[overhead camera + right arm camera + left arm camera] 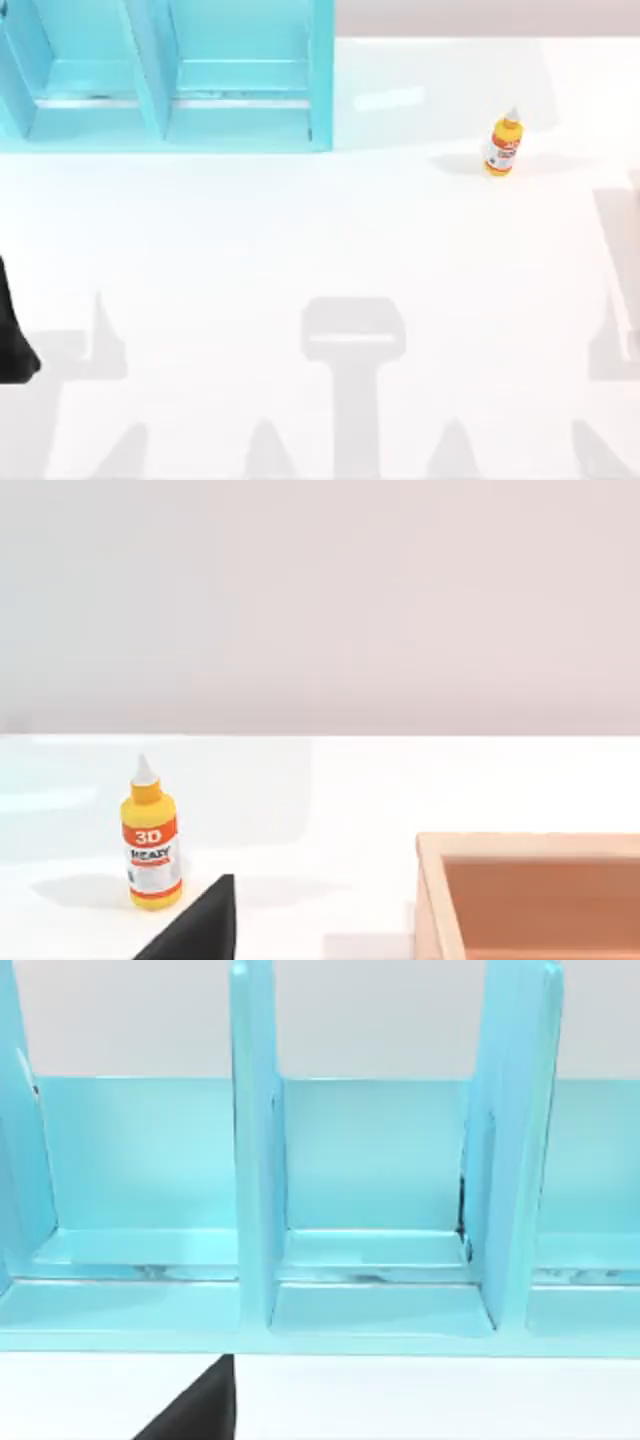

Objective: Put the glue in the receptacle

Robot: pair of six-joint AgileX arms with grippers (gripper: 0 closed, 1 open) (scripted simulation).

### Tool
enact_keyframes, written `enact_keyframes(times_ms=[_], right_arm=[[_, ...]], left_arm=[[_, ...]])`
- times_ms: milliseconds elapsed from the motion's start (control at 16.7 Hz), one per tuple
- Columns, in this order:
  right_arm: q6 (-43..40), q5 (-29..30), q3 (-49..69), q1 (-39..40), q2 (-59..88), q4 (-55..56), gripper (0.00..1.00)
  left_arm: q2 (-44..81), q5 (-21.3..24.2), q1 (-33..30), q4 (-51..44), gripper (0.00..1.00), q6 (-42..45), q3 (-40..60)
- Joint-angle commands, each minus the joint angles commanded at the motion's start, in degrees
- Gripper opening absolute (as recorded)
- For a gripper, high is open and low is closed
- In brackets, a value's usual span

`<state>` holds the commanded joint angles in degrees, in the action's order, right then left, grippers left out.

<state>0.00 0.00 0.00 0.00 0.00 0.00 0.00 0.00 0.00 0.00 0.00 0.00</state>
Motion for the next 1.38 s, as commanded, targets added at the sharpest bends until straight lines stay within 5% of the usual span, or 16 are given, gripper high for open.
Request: enact_keyframes(times_ms=[540, 1380], right_arm=[[5.99, 5.56, 3.01, 4.4, 15.21, 9.65, 1.0], [8.41, 23.1, 18.82, 24.7, 92.31, 57.52, 1.0]], left_arm=[[0.0, 0.0, 0.0, 0.0, 1.0, 0.0, 0.0], [0.0, 0.0, 0.0, 0.0, 1.0, 0.0, 0.0]])
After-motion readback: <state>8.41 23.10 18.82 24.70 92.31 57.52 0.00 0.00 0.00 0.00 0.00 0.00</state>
